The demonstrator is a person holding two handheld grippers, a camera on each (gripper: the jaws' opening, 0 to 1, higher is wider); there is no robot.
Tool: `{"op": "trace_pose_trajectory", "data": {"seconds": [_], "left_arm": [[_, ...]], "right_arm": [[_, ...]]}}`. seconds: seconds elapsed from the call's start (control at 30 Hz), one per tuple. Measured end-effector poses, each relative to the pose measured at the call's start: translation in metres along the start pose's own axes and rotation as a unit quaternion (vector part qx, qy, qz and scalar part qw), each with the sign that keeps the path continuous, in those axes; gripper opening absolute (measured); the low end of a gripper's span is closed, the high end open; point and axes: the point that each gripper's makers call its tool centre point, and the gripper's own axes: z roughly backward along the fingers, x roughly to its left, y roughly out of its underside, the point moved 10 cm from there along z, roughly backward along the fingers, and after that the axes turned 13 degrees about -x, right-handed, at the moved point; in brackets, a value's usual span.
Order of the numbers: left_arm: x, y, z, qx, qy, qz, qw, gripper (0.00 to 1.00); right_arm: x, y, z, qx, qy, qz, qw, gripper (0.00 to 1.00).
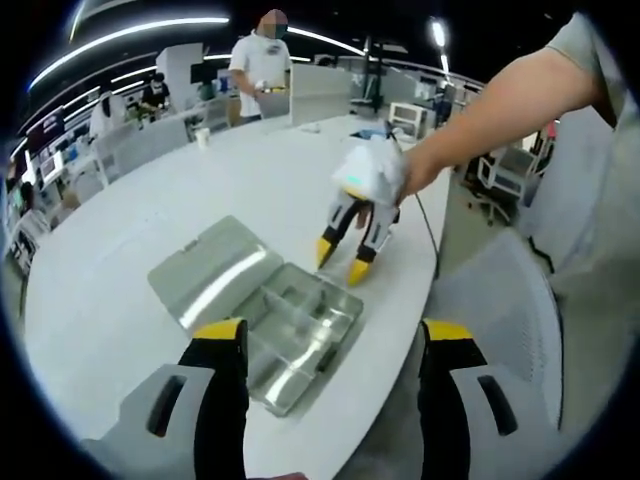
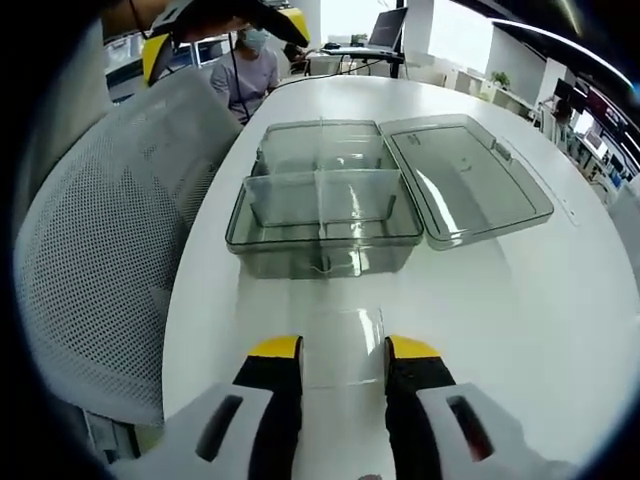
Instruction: Insert the divider into the dual guide fixture by aligning both edges with the guide slots and pushing it downward to the bottom, including one-sided entry, uneven engagement, binding, and posture correction.
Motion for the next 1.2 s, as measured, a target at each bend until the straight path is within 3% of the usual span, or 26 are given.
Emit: {"op": "trace_pose_trajectory", "data": {"seconds": [0.23,0.27,0.3,0.33,0.4,0.47,0.57,1.2], "left_arm": [[-0.001,-0.001,-0.001,-0.001,0.001,-0.001,1.0,0.68],[-0.001,-0.001,-0.001,-0.001,0.001,-0.001,1.0,0.68],[-0.001,-0.001,-0.002,-0.001,0.001,-0.001,1.0,0.68],[-0.001,-0.001,-0.002,-0.002,0.001,-0.001,1.0,0.68],[-0.001,-0.001,-0.002,-0.001,0.002,-0.002,1.0,0.68],[-0.002,-0.002,-0.001,-0.003,0.002,-0.002,1.0,0.68],[-0.001,-0.003,-0.001,-0.004,-0.001,-0.001,1.0,0.68],[-0.003,-0.001,0.0,-0.004,0.001,-0.001,1.0,0.68]], "right_arm": [[-0.001,0.0,0.002,0.001,0.002,0.003,1.0,0.27],[-0.001,0.0,0.003,0.004,0.004,0.006,1.0,0.0],[0.001,-0.001,0.004,0.009,-0.013,0.008,0.9998,0.0],[0.001,-0.004,0.006,0.012,0.014,0.007,0.9998,0.0],[0.003,-0.001,0.005,0.01,0.005,-0.01,0.9999,0.0],[0.004,-0.003,0.008,0.006,0.003,0.005,1.0,0.0],[0.001,-0.003,0.012,-0.003,0.023,-0.008,0.9997,0.0],[-0.006,0.002,0.017,0.002,0.025,-0.016,0.9996,0.02]]}}
